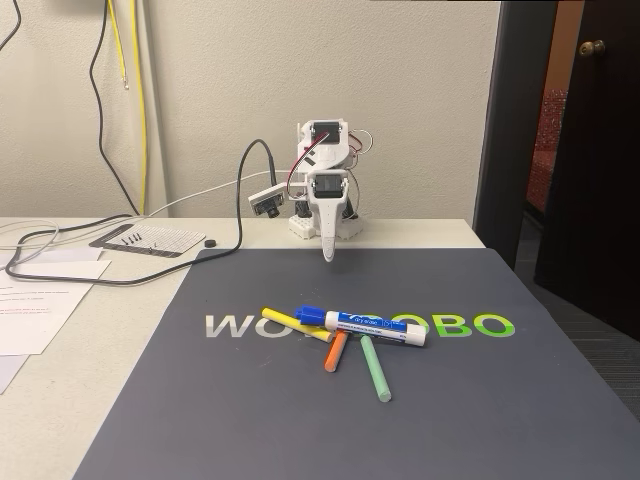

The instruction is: Pick up the blue marker.

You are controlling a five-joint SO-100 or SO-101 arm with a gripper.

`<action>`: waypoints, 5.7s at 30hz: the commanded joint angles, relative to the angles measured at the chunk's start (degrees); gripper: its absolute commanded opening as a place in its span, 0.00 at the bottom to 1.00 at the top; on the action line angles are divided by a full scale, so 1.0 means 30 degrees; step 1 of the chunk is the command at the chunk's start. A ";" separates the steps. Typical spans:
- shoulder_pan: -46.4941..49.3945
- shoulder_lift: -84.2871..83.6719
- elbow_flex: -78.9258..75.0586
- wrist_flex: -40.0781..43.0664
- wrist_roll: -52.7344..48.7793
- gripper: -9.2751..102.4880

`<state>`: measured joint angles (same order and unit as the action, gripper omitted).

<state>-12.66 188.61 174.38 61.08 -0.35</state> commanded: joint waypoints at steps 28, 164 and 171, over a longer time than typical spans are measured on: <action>-0.0088 0.1084 -0.0117 -0.0293 0.0205 0.08; -0.1875 -3.9199 -3.6094 0.4541 0.0498 0.31; -0.1787 -4.0049 -3.6094 0.3545 0.0439 0.33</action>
<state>-17.75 68.55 68.55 73.30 1.58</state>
